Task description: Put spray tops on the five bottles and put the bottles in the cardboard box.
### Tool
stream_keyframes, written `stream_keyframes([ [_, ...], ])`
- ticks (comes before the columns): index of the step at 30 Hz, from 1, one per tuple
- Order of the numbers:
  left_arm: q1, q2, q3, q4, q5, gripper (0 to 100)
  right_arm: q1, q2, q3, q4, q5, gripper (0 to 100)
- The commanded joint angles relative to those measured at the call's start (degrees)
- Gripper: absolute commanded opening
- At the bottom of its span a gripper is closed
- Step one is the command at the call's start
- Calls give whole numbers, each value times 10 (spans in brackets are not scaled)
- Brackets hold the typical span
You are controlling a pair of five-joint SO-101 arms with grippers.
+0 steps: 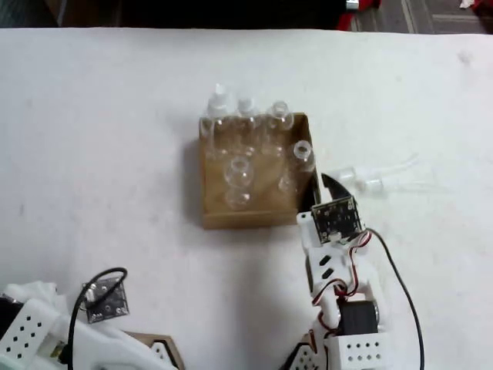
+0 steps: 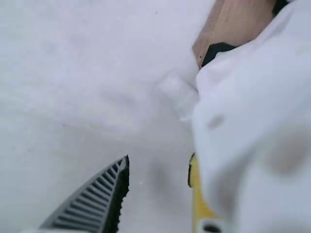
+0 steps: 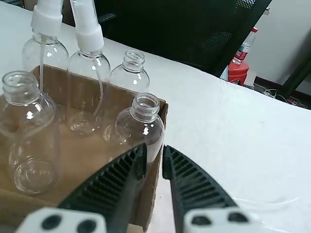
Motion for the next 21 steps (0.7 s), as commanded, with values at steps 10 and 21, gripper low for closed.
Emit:
stream_keyframes([
  [10, 131, 11, 22, -5, -5, 196, -4, -3, 4, 0, 9, 49],
  [21, 212, 12, 25, -10, 10, 192, -4, -3, 4, 0, 9, 49],
])
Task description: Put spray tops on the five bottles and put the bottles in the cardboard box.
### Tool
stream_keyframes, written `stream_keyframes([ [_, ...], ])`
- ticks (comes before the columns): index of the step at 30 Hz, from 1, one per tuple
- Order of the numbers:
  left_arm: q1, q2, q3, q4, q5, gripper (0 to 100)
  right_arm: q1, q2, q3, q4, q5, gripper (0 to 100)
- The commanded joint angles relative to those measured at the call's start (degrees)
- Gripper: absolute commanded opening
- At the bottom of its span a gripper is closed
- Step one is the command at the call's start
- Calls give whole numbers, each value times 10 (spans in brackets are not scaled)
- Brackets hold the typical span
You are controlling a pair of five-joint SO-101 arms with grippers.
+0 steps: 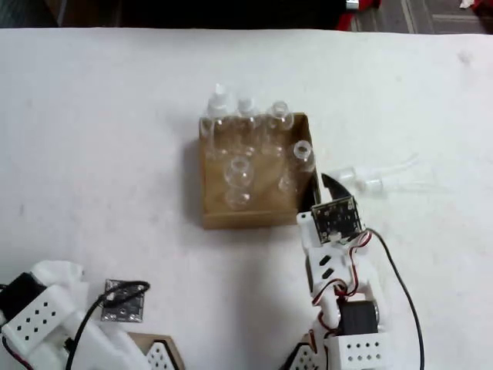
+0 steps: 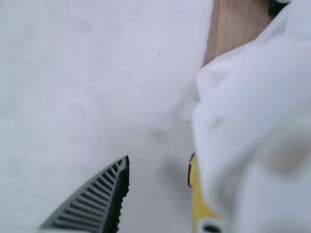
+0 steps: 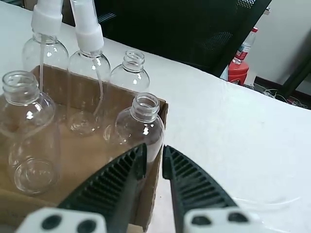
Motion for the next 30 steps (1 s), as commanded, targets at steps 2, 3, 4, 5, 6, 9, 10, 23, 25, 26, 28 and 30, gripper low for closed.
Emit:
stream_keyframes([
  [2, 52, 7, 44, -32, 39, 192, -5, -3, 4, 0, 9, 49],
  [3, 69, 7, 55, -51, 62, 192, -5, -3, 4, 0, 9, 49],
  [4, 86, 7, 61, -75, 94, 191, -5, -3, 4, 0, 9, 49],
  [5, 101, 7, 62, -97, 140, 191, -5, -3, 4, 0, 9, 49],
  [6, 114, 7, 61, -113, 189, 191, -5, -3, 4, 0, 9, 49],
  [9, 148, 7, 59, -136, 360, 191, -5, -3, 4, 0, 9, 49],
  [10, 157, 7, 59, -135, 417, 191, -5, -3, 4, 0, 9, 49],
  [23, 189, 7, 47, -35, 535, 194, -5, -3, 4, -1, 9, 49],
  [25, 224, 7, 18, -35, 560, 192, -5, -3, 4, -1, 9, 49],
  [26, 237, 7, -6, -35, 589, 192, -5, -3, 4, -1, 9, 49],
  [28, 255, 7, -66, -35, 656, 192, -5, -3, 4, -1, 9, 49],
  [30, 279, 7, -136, -49, 722, 192, -5, -3, 4, -1, 9, 49],
])
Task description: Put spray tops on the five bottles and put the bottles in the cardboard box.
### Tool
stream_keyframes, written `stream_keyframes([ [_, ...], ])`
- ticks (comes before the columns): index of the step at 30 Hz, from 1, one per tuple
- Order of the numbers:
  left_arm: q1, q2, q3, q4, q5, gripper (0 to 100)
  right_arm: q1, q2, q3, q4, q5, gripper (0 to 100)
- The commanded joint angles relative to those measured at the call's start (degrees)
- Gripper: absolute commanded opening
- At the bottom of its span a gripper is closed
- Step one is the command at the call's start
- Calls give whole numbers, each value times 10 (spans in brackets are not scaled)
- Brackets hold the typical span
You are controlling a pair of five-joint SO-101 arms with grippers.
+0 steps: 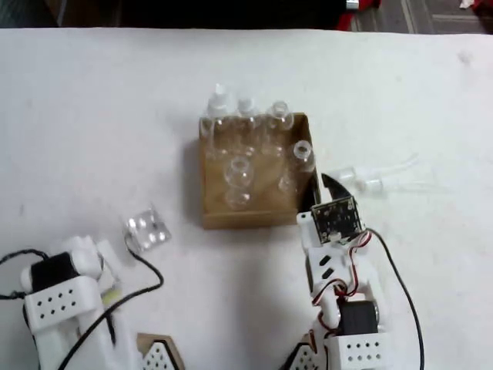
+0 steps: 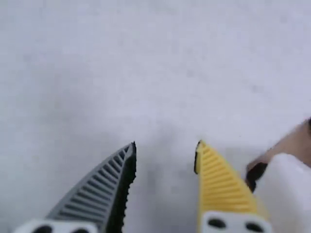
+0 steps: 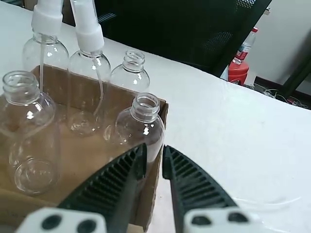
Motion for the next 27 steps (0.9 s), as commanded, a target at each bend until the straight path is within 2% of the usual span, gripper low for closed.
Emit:
stream_keyframes([
  [1, 62, -4, -164, -20, 158, 192, -5, -3, 4, -1, 9, 49],
  [4, 114, -4, -218, -76, 311, 192, -5, -3, 4, -1, 9, 49],
  [9, 177, -4, -224, -203, 639, 192, -2, -3, 4, -1, 9, 49],
  [12, 185, -4, -224, -255, 770, 192, -2, -3, 4, -1, 9, 49],
  [15, 186, -4, -215, -268, 813, 191, -1, -3, 4, -1, 9, 49],
  [18, 185, -4, -171, -269, 811, 184, -1, -3, 4, -1, 9, 49],
  [21, 184, -15, -119, -288, 811, 90, -1, -3, 4, -1, 9, 49],
  [23, 184, -44, -76, -311, 790, 11, -2, -3, 4, -1, 9, 49],
  [27, 185, -140, 40, -363, 734, 48, -2, -3, 4, -1, 9, 49],
])
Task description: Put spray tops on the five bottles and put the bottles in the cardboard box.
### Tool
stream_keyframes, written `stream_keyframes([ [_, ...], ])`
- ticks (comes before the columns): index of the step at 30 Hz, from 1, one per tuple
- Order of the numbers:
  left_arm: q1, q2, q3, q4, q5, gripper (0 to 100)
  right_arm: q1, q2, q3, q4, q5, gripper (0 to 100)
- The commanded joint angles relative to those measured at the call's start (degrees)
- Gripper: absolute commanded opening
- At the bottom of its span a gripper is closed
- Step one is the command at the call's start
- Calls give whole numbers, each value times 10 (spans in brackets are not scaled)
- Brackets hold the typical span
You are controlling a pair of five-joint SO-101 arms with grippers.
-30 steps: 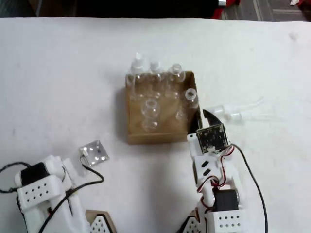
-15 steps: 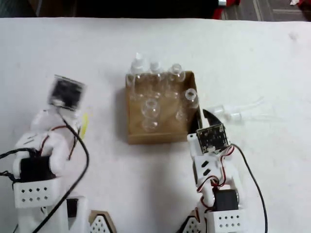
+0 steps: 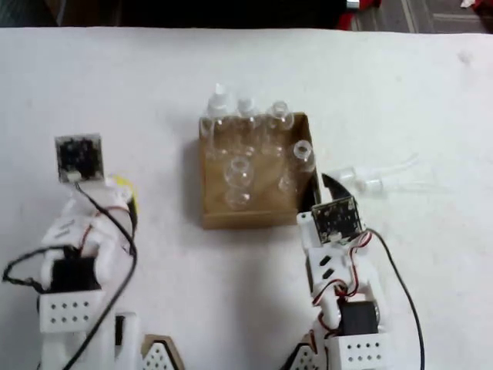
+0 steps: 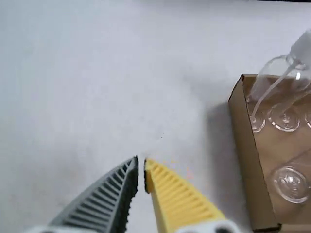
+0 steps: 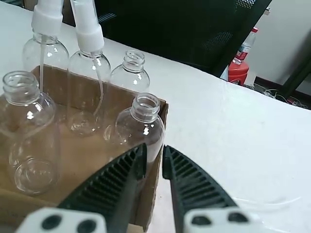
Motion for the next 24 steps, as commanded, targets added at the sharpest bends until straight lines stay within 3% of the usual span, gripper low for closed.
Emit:
stream_keyframes([
  [1, 7, -121, 120, -76, -53, 46, -2, -3, 4, -1, 9, 49],
  [7, 2, -350, 307, -192, -96, 21, -4, -3, 4, 0, 9, 49],
  [9, -3, -388, 292, -136, -92, 21, -4, -3, 4, 0, 9, 49],
  [15, 2, -340, 303, -53, -92, 21, -5, -3, 4, 0, 9, 49],
  [21, 4, -327, 303, 207, -92, 21, -5, -3, 4, 0, 9, 49],
  [24, 3, -345, 302, 229, -95, 21, -5, -3, 4, -1, 9, 49],
])
